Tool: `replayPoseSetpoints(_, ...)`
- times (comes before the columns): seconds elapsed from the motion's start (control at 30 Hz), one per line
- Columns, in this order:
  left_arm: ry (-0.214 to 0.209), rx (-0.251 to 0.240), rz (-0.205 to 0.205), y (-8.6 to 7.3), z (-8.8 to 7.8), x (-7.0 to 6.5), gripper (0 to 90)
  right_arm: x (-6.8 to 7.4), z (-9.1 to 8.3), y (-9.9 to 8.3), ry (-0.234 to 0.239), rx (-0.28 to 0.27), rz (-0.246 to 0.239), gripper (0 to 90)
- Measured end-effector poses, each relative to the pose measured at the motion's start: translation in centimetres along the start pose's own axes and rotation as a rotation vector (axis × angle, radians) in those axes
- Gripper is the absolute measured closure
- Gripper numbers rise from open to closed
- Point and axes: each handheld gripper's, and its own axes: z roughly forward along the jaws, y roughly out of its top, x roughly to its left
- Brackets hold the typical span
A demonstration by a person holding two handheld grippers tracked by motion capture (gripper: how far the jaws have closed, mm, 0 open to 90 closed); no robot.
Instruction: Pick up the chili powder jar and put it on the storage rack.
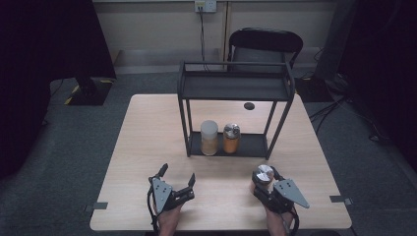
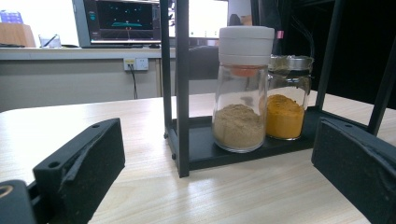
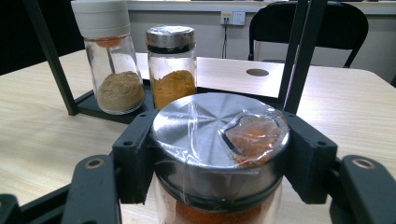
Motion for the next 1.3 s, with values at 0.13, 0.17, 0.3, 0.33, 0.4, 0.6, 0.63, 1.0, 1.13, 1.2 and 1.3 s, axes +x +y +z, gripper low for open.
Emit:
replayPoseSetpoints(0.13, 0.000, 0.000, 0.000, 0.00, 0.00, 0.00, 2.0, -0.08, 0.04, 0.14, 0.006, 0.005, -0.001, 35.0)
replayPoseSetpoints(0.17, 0.000, 0.000, 0.000, 0.00, 0.00, 0.00, 2.0, -0.11, 0.06, 0.19, 0.007, 0.007, 0.000, 35.0)
replayPoseSetpoints(0.3, 0.000, 0.000, 0.000, 0.01, 0.00, 0.01, 2.0, -0.20, 0.11, 0.29, 0.008, 0.009, 0.001, 35.0)
replayPoseSetpoints(0.33, 0.000, 0.000, 0.000, 0.01, 0.00, 0.00, 2.0, -0.19, 0.11, 0.31, 0.008, 0.009, 0.000, 35.0)
replayPoseSetpoints(0.4, 0.000, 0.000, 0.000, 0.00, 0.00, 0.00, 2.0, -0.19, 0.12, 0.34, 0.009, 0.008, 0.001, 35.0)
replayPoseSetpoints(0.6, 0.000, 0.000, 0.000, 0.00, 0.00, -0.01, 2.0, -0.03, 0.26, 0.34, 0.016, 0.007, 0.000, 35.0)
replayPoseSetpoints(0.63, 0.000, 0.000, 0.000, 0.00, 0.01, -0.01, 2.1, -0.03, 0.30, 0.36, 0.018, 0.008, 0.000, 35.0)
replayPoseSetpoints(1.0, 0.001, -0.001, 0.000, -0.02, 0.00, -0.02, 2.0, 0.05, 0.59, 0.84, 0.025, 0.004, 0.006, 35.0)
replayPoseSetpoints(1.13, 0.001, -0.001, 0.000, -0.02, 0.00, -0.02, 2.0, 0.10, 0.73, 1.02, 0.029, 0.010, -0.002, 35.0)
replayPoseSetpoints(1.2, 0.001, -0.001, 0.000, -0.02, 0.00, -0.02, 2.0, 0.09, 0.80, 1.03, 0.037, 0.013, -0.002, 35.0)
replayPoseSetpoints(1.3, 0.001, 0.000, 0.001, -0.01, -0.01, -0.01, 2.0, 0.23, 0.92, 1.01, 0.039, 0.014, -0.004, 35.0)
